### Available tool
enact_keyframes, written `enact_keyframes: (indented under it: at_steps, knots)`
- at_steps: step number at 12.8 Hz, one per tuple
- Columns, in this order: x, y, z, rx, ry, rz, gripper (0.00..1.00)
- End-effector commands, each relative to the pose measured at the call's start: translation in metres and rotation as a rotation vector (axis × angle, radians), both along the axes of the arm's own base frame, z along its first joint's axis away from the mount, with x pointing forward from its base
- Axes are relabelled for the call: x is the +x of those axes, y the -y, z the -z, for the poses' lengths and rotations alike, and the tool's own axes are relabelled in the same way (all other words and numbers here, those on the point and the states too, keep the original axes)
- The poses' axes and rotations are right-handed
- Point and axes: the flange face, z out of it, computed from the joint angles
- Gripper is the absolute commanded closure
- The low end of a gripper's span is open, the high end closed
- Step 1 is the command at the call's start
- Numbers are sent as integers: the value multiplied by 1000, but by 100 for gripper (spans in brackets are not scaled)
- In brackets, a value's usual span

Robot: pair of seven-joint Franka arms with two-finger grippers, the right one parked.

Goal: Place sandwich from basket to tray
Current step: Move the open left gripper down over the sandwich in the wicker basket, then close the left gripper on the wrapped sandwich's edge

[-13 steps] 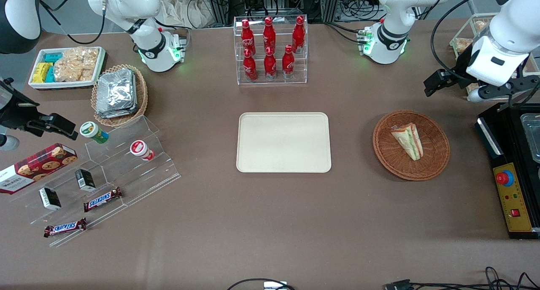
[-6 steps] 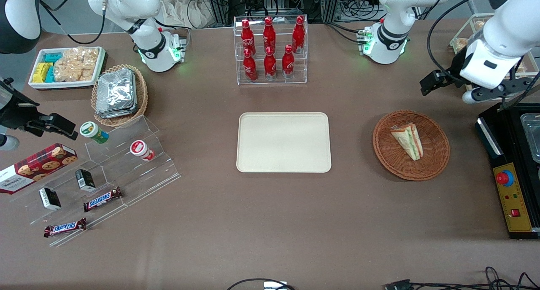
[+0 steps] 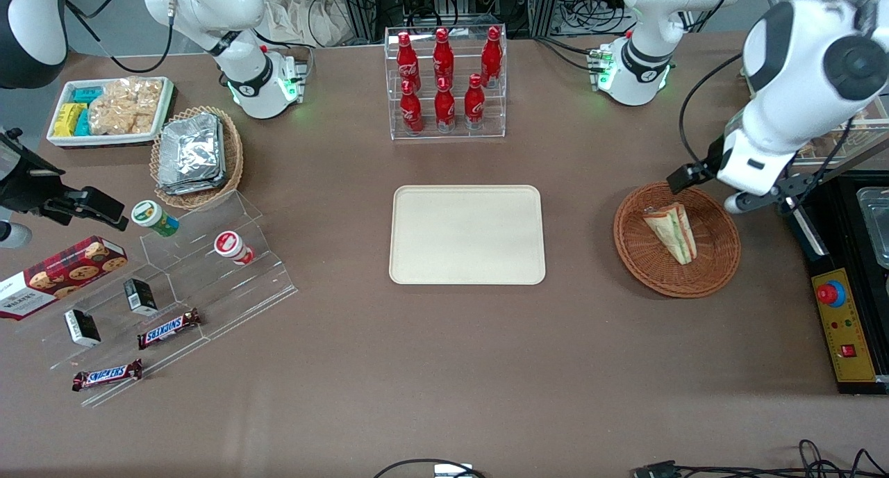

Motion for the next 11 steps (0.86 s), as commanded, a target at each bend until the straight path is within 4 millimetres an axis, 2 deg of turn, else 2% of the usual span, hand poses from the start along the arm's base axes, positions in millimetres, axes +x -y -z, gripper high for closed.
enact_keyframes:
  at_steps: [1,5,7,9,11]
  knots:
    - [-6,-6,43,25,12,-54,0]
    - [-12,-42,115,41,83,-77,0]
    - [-9,-47,153,33,87,-83,0]
    - [-9,-53,182,27,89,-94,0]
    - [-11,-54,201,26,67,-94,0]
